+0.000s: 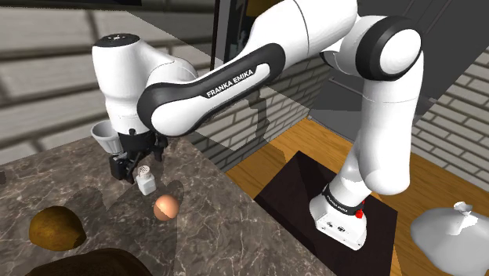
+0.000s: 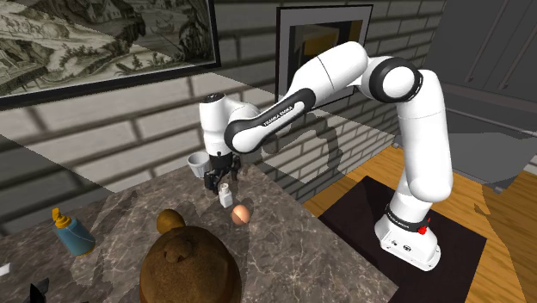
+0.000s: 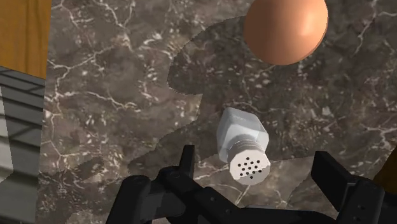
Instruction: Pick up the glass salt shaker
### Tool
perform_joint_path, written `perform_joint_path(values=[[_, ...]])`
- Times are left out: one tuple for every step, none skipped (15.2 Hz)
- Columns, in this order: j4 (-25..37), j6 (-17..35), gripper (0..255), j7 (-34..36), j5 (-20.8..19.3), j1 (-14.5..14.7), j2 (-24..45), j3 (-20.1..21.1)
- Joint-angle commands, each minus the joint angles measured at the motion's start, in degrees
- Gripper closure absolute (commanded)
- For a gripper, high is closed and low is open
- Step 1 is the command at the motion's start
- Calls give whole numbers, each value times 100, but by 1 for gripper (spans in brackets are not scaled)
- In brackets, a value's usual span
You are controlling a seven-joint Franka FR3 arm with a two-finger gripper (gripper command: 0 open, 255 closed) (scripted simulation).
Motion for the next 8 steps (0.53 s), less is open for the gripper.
perform_joint_path(values=[[-72, 127, 0, 19, -38, 4, 58, -22], [-88, 162, 0, 27, -50, 8, 78, -28], [-89, 162, 0, 27, -50, 8, 78, -28], [-86, 161, 255, 25, -50, 7, 80, -29], [-80, 158, 255, 25, -51, 9, 82, -29], [-80, 158, 255, 25, -51, 8, 82, -29], [-81, 158, 255, 25, -51, 8, 82, -29], [-83, 159, 255, 25, -50, 8, 81, -29]])
